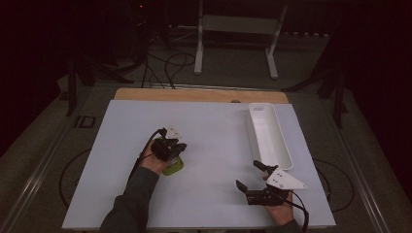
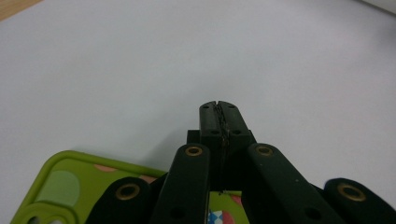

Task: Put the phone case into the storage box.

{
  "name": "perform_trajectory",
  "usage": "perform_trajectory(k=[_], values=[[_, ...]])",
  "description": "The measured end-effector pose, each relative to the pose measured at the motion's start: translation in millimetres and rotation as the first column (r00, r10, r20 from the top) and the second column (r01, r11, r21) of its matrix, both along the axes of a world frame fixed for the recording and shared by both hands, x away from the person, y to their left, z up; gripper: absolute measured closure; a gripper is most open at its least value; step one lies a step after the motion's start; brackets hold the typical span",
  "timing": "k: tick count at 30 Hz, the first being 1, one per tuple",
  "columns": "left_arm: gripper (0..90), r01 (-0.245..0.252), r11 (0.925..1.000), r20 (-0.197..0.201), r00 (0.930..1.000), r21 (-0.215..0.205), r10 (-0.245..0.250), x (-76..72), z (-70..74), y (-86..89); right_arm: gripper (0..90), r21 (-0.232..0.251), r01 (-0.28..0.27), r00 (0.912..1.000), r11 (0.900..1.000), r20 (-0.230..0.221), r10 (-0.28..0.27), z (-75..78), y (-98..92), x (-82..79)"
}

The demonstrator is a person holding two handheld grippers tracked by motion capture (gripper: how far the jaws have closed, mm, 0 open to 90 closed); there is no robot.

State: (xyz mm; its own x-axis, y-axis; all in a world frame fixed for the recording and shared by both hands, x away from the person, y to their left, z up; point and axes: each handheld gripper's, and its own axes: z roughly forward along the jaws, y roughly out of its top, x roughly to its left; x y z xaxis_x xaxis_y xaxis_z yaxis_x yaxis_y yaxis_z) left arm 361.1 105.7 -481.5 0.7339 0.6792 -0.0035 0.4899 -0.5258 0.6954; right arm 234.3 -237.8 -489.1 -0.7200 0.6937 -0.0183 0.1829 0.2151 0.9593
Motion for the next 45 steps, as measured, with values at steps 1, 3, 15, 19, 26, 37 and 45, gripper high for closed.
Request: perform_trajectory(k=[1,3,15,19,26,37,45], values=[[90.0,0.001,1.0,-0.002,1.0,0.002,-0.001,0.3,-1.1,-0.8,8.7,0.0,0.0,1.0,1.0,0.0,0.0,0.0,0.0,0.0],[90.0,0.001,1.0,-0.007,1.0,0.006,-0.001,1.1,-2.9,-1.9,8.7,0.0,0.0,1.0,1.0,0.001,0.0,0.0,0.0,0.0],[90.0,0.004,0.9992,-0.033,0.9994,0.04,-0.003,2.5,-12.8,-8.2,8.7,0.001,0.001,1.0,1.0,0.001,-0.001,0.0,-0.1,0.0],[90.0,0.01,0.9982,-0.048,0.9988,0.06,-0.007,2.3,-17.2,-11.1,8.7,0.002,0.003,1.0,1.0,0.0,-0.003,0.1,-0.3,-0.3],[90.0,0.013,0.9977,-0.073,0.9973,0.067,-0.008,2.5,-26.1,-13.9,8.7,0.003,0.004,1.0,1.0,-0.001,-0.004,0.3,-0.5,-0.5],[90.0,0.0,0.9973,-0.092,0.9957,0.073,0.006,-5.6,-30.8,-9.0,8.7,0.001,0.005,1.0,1.0,0.002,-0.005,0.4,-1.0,-0.6],[90.0,-0.02,0.996,-0.085,0.996,0.087,0.028,-23.2,-30.0,9.0,8.7,0.001,0.006,1.0,1.0,0.002,-0.006,0.3,-1.1,-0.8]])
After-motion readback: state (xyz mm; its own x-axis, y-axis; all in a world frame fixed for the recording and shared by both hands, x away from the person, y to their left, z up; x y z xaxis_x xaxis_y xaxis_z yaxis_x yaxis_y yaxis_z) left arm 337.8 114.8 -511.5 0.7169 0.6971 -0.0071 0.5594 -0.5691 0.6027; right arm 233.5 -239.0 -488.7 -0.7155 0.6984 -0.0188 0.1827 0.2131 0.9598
